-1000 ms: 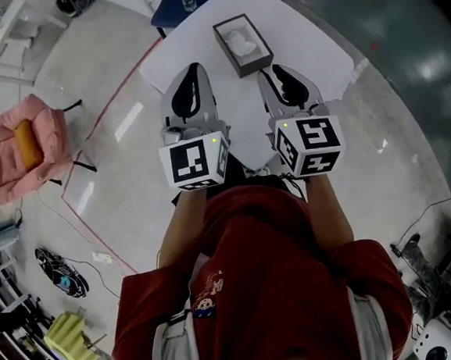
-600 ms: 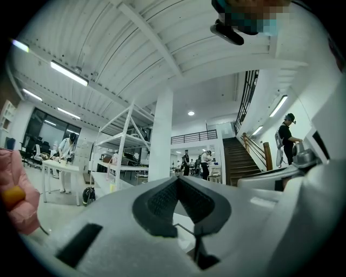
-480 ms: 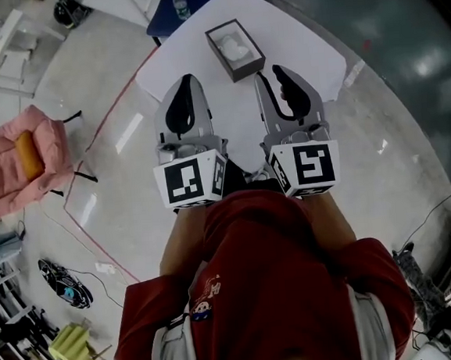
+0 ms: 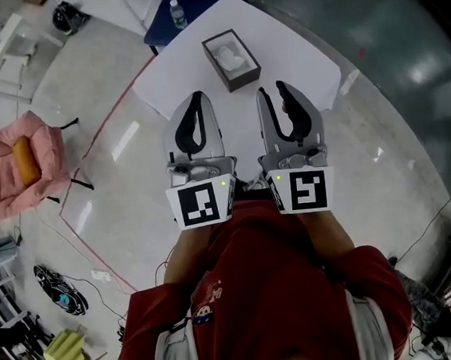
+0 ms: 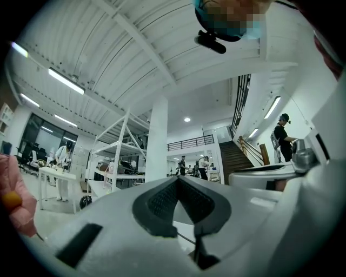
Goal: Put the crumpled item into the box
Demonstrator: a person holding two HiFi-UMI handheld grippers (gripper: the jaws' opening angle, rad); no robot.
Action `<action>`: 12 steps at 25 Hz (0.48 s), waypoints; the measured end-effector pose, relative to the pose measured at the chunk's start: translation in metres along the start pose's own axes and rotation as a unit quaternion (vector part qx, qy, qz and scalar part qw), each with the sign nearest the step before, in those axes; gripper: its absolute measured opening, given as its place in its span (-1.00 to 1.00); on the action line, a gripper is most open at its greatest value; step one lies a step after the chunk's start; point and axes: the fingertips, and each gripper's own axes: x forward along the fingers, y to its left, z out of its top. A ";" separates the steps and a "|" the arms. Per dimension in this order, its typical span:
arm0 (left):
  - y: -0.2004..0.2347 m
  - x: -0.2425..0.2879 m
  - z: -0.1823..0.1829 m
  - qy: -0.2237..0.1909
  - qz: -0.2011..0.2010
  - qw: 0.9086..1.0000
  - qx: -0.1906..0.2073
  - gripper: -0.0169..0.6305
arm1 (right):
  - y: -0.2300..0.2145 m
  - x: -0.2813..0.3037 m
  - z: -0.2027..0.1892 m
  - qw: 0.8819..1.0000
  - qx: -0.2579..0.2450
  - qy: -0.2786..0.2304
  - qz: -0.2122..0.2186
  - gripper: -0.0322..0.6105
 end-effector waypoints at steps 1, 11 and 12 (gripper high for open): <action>-0.001 -0.001 0.000 0.001 0.000 1.000 0.000 -0.94 | -0.001 -0.001 0.002 1.000 -0.001 -0.003 -0.001 -0.57; 0.000 0.004 -0.009 0.008 0.003 1.000 0.001 -0.94 | -0.007 0.001 -0.005 1.000 0.003 0.002 0.001 -0.72; 0.000 0.005 -0.009 0.008 0.003 1.000 0.001 -0.94 | -0.007 0.001 -0.006 1.000 0.004 0.003 0.002 -0.73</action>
